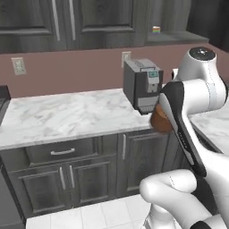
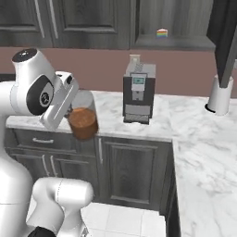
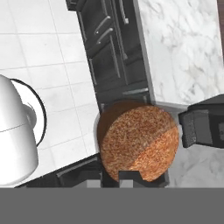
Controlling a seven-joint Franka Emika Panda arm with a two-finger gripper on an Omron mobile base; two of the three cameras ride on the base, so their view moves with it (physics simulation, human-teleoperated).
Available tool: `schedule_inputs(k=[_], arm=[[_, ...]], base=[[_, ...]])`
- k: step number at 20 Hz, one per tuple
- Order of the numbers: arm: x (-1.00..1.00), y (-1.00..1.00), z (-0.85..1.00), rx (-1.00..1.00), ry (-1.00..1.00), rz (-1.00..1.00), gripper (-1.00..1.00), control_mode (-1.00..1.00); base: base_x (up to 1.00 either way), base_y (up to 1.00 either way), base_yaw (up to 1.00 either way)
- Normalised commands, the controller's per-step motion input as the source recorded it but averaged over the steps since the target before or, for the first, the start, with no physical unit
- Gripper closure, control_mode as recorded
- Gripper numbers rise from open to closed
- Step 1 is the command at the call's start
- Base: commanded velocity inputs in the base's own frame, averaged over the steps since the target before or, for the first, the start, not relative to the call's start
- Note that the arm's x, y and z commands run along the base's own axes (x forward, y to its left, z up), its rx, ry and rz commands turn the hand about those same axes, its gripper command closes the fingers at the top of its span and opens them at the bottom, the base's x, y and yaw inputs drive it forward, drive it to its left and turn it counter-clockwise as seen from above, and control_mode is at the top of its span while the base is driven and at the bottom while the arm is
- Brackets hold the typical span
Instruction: Pick the jar and candle from the dining table and place them in the open cabinet. Close the cabinet after placing the objects.
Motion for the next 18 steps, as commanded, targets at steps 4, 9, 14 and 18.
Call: schedule_inputs(k=[4,9,14,18], arm=[[0.00,0.00,0.00,0.00,0.00,0.00,1.00,1.00],[0.00,0.00,0.00,0.00,0.00,0.00,1.00,1.00],[0.00,0.00,0.00,0.00,0.00,0.00,1.00,1.00],[0.00,0.00,0.00,0.00,0.00,0.00,1.00,1.00]], base=[[0.44,-0.43,-0.19],[0.48,-0.35,-0.21],[0.62,-0.24,-0.21],[0.65,-0.12,-0.21]])
